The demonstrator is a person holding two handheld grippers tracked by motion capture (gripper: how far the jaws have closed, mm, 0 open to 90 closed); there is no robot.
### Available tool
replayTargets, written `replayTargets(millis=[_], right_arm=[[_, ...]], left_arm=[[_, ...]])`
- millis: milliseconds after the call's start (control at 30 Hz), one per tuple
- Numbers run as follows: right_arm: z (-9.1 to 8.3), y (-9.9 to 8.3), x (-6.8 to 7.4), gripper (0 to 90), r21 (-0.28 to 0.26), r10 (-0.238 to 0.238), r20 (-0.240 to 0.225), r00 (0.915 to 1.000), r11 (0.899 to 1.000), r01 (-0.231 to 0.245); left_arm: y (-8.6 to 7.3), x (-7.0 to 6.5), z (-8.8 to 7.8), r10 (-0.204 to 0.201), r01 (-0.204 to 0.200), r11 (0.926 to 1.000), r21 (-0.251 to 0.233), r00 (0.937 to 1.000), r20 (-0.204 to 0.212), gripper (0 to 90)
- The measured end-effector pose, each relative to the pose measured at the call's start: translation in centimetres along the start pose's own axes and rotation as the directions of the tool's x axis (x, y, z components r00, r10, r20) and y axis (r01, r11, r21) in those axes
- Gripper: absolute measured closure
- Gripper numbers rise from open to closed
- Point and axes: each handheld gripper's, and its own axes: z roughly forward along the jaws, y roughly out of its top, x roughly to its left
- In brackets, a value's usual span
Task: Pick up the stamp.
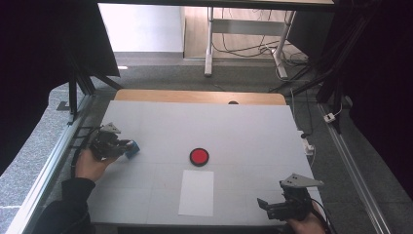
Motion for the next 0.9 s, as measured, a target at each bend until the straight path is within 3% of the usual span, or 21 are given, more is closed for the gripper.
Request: replayTargets(millis=[100, 233, 400, 600, 900], right_arm=[[0.0, 0.0, 0.0, 0.0, -0.001, -0.001, -0.001, 1.0000, 1.000, 0.001], [0.0, 0.0, 0.0, 0.0, -0.001, -0.001, -0.001, 1.0000, 1.000, 0.001], [0.0, 0.0, 0.1, 0.0, -0.001, -0.002, -0.001, 1.0000, 1.000, 0.002], [0.0, 0.0, 0.1, 0.0, -0.001, -0.004, -0.002, 1.0000, 1.000, 0.004], [0.0, 0.0, 0.1, 0.0, 0.001, -0.005, -0.001, 1.0000, 1.000, 0.005]], left_arm=[[0.0, -0.3, -0.3, -0.004, 0.004, 1.0000, -0.005, 0.9998, -0.018, 70.9], [0.1, -0.6, -0.7, -0.021, 0.020, 0.9996, -0.019, 0.9997, -0.012, 70.9], [0.3, -0.7, -1.0, -0.028, 0.028, 0.9992, -0.029, 0.9996, 0.005, 70.9], [0.8, -1.0, -1.4, -0.068, 0.070, 0.9965, -0.046, 0.9968, 0.044, 70.9], [1.5, -2.5, -1.8, -0.025, 0.028, 0.9985, -0.048, 0.9980, 0.059, 70.8]])
